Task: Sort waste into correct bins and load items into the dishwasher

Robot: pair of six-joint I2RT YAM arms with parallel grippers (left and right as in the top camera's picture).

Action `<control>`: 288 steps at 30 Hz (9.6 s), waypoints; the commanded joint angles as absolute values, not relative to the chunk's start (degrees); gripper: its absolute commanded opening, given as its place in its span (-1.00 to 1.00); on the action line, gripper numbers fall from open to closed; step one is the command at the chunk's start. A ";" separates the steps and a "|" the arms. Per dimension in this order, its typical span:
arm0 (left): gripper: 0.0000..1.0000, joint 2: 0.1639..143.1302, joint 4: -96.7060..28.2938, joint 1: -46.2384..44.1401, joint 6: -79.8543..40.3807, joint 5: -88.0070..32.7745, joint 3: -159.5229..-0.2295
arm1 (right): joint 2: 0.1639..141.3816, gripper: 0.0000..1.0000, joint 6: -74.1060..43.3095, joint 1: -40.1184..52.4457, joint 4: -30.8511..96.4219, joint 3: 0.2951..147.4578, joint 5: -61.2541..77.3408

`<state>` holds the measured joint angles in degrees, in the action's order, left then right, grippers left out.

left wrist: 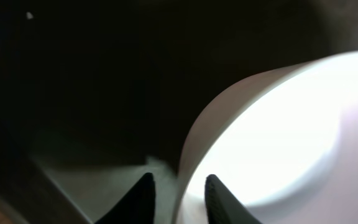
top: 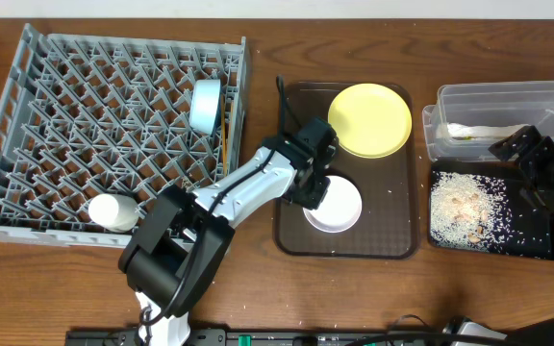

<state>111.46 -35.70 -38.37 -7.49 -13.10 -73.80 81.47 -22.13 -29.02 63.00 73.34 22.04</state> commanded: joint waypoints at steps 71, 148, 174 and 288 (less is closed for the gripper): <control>-0.83 101.58 -62.37 -32.56 -29.02 63.68 -70.17 | 80.64 0.98 -22.46 -29.23 63.02 74.08 22.00; 0.39 90.54 -40.77 -31.03 -20.56 -7.09 -81.34 | 87.72 0.39 -66.37 17.37 38.44 61.17 -13.21; 0.40 90.54 -42.83 -31.03 -20.27 -7.09 -81.34 | 105.65 -0.81 -58.59 18.09 39.24 61.17 -7.22; 0.76 85.69 -39.46 -13.47 6.66 16.82 -80.79 | 67.83 0.99 -20.69 -28.03 42.26 62.89 31.48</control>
<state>91.35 -38.28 -12.97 12.95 21.32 -80.93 68.10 -20.64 -28.32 42.22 62.41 31.44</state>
